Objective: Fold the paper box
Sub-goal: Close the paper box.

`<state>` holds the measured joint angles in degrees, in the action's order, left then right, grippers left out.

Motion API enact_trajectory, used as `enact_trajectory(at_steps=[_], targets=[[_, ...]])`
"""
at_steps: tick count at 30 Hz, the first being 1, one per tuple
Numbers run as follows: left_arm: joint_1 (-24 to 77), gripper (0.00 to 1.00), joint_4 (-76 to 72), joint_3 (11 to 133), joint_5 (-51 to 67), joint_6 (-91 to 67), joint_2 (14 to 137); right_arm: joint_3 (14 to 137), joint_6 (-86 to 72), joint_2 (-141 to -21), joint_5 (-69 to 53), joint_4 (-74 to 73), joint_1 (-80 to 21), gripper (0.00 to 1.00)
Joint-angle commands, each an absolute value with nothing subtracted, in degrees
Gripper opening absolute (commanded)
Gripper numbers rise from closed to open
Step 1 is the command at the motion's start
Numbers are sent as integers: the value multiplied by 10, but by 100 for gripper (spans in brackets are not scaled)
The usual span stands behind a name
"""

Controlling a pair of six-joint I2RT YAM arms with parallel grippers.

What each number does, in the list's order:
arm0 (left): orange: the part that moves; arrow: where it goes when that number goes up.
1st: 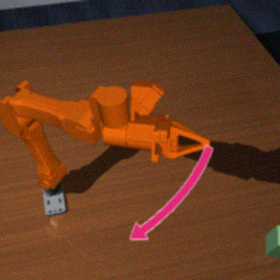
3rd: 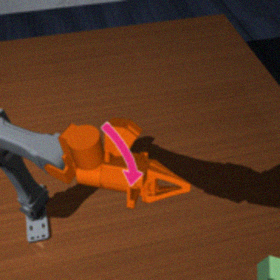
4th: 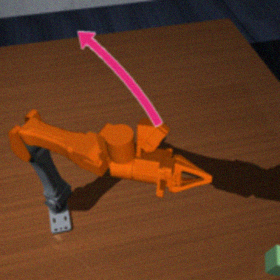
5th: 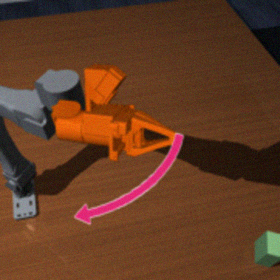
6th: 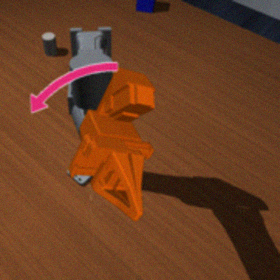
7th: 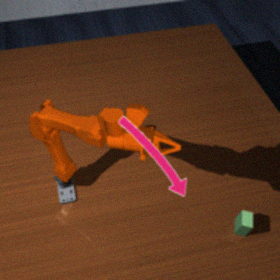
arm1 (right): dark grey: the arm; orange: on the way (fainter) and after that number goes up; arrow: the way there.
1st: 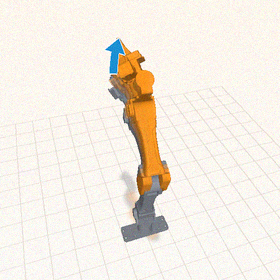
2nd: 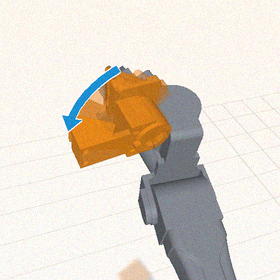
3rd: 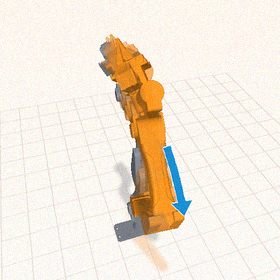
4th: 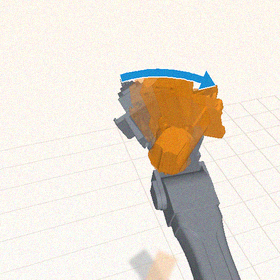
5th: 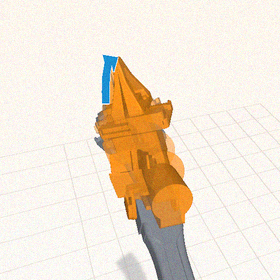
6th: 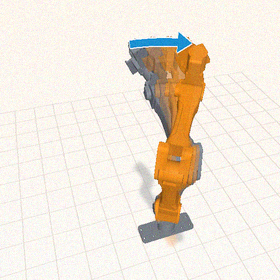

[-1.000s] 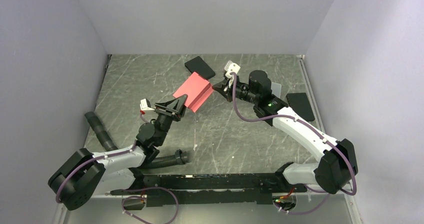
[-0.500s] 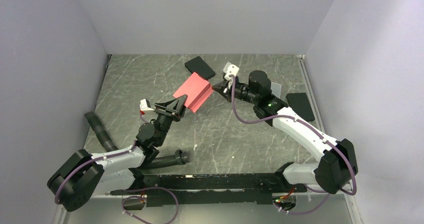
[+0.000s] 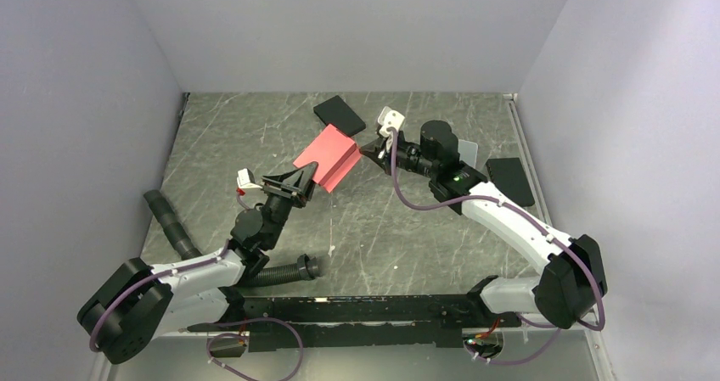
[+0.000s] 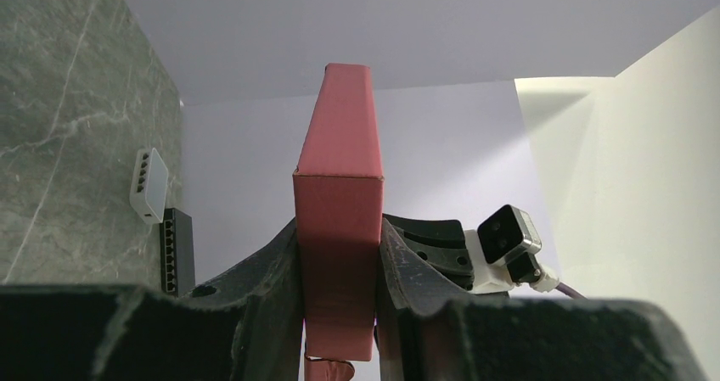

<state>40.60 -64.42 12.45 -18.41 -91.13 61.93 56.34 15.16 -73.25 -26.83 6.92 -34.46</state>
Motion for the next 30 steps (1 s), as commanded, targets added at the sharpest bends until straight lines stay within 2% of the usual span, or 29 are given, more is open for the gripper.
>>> enact_trajectory(at_steps=[1,30], targets=[[412,0,-673,142,-169,-900,613,572,111,-738,-314,63,-371,0],[412,0,-600,182,-118,-805,592,594,74,-750,-289,40,-371,0]])
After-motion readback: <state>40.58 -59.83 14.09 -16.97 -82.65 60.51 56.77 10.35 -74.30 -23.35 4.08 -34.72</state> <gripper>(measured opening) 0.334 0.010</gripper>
